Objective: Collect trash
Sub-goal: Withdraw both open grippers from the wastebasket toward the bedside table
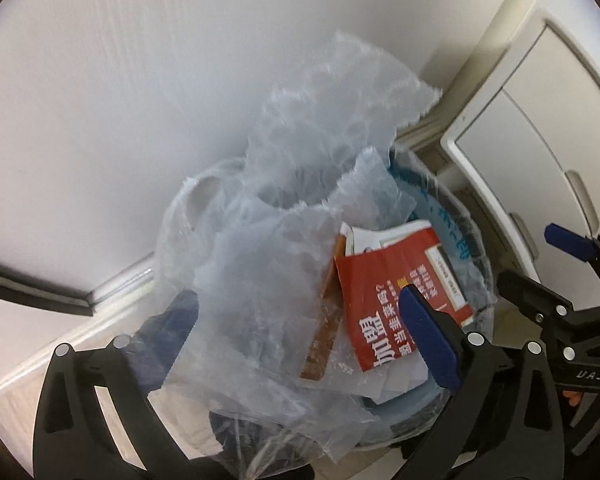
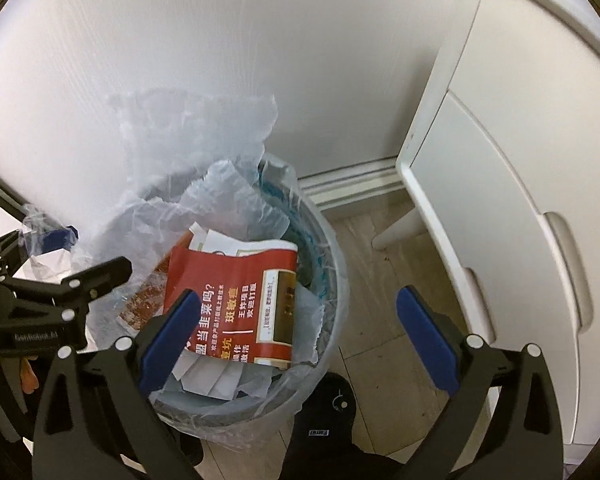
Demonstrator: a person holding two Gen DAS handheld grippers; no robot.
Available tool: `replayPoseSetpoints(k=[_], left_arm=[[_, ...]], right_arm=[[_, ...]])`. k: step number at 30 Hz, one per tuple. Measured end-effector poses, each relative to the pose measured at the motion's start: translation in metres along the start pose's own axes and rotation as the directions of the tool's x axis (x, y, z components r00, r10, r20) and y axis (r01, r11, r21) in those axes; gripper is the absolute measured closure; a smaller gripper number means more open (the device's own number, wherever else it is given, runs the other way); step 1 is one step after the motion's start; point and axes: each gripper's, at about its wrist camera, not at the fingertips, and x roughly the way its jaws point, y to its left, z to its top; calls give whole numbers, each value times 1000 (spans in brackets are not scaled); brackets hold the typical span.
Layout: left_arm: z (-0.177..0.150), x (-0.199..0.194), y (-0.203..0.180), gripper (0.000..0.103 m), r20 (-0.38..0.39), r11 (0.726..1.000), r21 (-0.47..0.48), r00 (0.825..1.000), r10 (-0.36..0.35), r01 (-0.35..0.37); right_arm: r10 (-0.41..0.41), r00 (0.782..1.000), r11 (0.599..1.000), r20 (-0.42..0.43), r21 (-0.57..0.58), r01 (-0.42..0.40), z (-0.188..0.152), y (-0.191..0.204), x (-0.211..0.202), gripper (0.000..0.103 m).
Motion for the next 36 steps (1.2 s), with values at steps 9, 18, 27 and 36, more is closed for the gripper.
replayPoseSetpoints(k=[9, 18, 27, 36], left_arm=[[-2, -26, -5, 6, 74, 999, 37, 997, 0, -3], [-3, -56, -10, 6, 125, 998, 58, 991, -37, 30], [10, -97, -13, 6, 193, 997, 58, 979, -69, 59], [24, -163, -47, 6, 295, 984, 135, 943, -154, 119]], right_arm=[[5, 999, 999, 44, 52, -7, 0, -12, -25, 7], [20, 993, 996, 119, 87, -31, -7, -6, -53, 7], [24, 967, 972, 252, 218, -82, -3, -26, -116, 7], [-23, 941, 968, 338, 242, -63, 2, -56, -187, 7]])
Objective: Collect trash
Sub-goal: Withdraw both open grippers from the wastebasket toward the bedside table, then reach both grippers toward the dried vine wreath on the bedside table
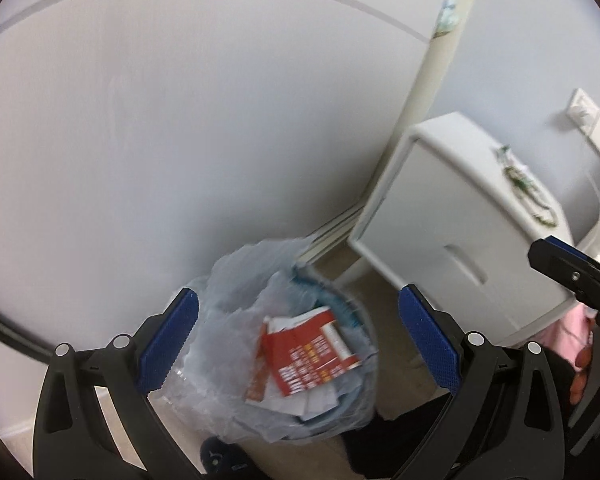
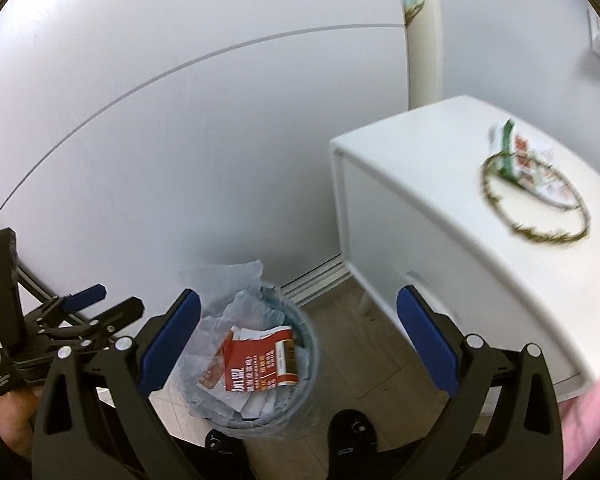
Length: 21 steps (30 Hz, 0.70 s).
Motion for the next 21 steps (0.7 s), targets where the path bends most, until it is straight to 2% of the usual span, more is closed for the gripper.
replayPoseSetpoints(k=[5, 8, 11, 18, 21], left_arm=[[18, -17, -29, 6, 29, 998, 36, 998, -61, 60], [31, -27, -46, 6, 49, 993, 57, 993, -111, 108], [45, -32, -64, 6, 51, 983, 88, 985, -163, 158], [73, -38, -118, 6, 54, 955, 185, 968, -245, 232], [78, -35, -138, 6, 49, 944, 212, 962, -269, 254]], right_arm=[[-36, 999, 999, 30, 7, 36, 13, -22, -30, 7], [-46, 994, 998, 102, 56, 41, 21, -42, -54, 7], [-73, 982, 997, 177, 49, 65, 29, -62, -76, 7], [-137, 975, 989, 176, 80, 125, 40, -113, -107, 7], [-174, 976, 983, 135, 91, 162, 42, -133, -112, 7]])
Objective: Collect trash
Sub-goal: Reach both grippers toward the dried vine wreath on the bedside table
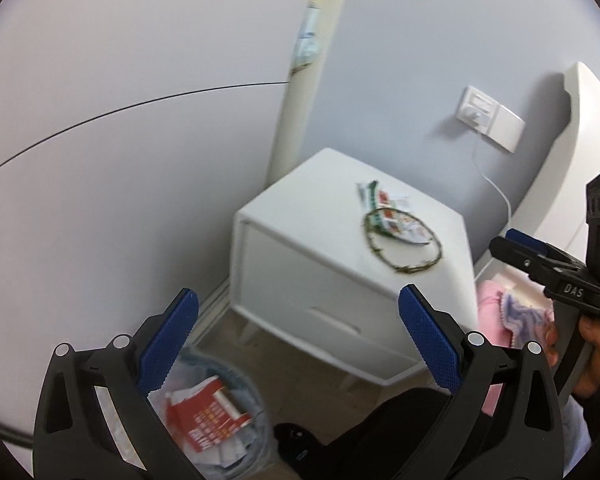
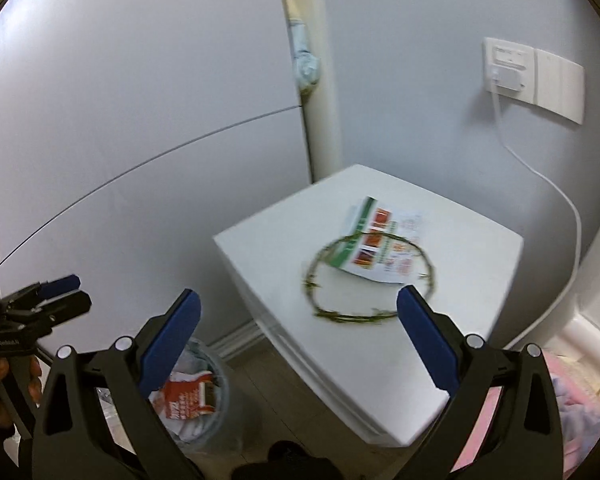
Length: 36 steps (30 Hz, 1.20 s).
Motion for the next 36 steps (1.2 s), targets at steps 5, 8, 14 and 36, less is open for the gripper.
replayPoseSetpoints(k=[5, 8, 14, 36], left_arm=[[14, 21, -29, 6, -5, 999, 17, 1000, -31, 31], [18, 38, -42, 6, -28, 999, 21, 998, -49, 49], [23, 70, -71, 6, -57, 995, 73, 996, -69, 73], [35, 196, -110, 6, -177, 982, 168, 982, -59, 89]], right_arm=[[-87, 996, 996, -13, -18, 87, 5, -29, 3, 7], [-139, 990, 990, -2, 1, 139, 6, -44, 3, 7], [-134, 991, 989, -29, 61, 135, 10, -74, 16, 7], [-127, 982, 988, -138, 71, 138, 14, -125, 96, 7]])
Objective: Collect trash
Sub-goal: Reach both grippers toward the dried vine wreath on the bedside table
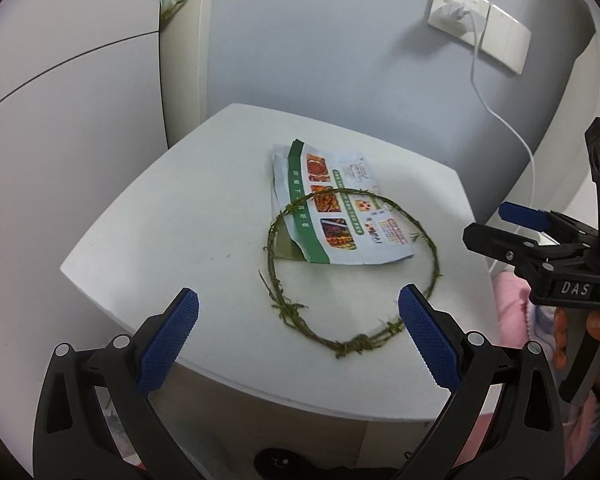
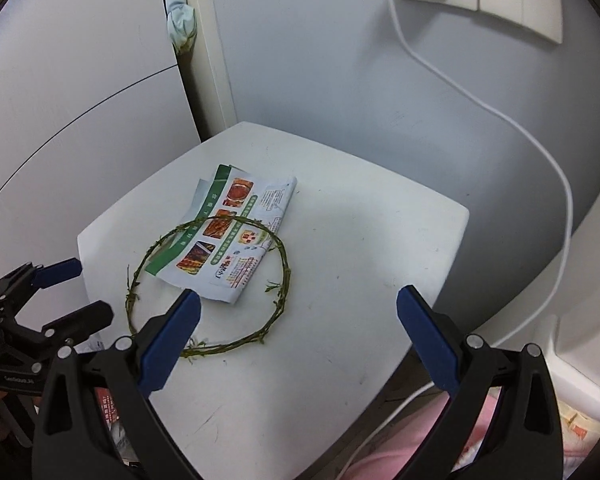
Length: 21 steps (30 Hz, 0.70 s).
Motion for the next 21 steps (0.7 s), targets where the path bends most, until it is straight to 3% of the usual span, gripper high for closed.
replayPoseSetpoints(k=[9, 10, 12, 19, 21], left_arm=[[0, 21, -2, 6, -18, 1000, 25, 1000, 20, -20], [0, 22, -2, 6, -18, 999, 26, 1000, 23, -23], [0, 25, -4, 9, -15, 999, 31, 999, 29, -28], [2, 33, -6, 26, -15, 999, 30, 999, 45, -44], [2, 35, -5, 31, -18, 999, 22, 999, 40, -40]], right_arm=[[21, 1000, 1000, -1, -14, -21, 0, -2, 19, 8], [25, 1000, 1000, -2, -12, -25, 0, -3, 20, 11], [49, 999, 999, -9, -1, -49, 0, -5, 22, 28], [63, 998, 998, -15, -9, -63, 2, -6, 27, 29], [64, 998, 998, -23, -13, -64, 2, -5, 29, 38]])
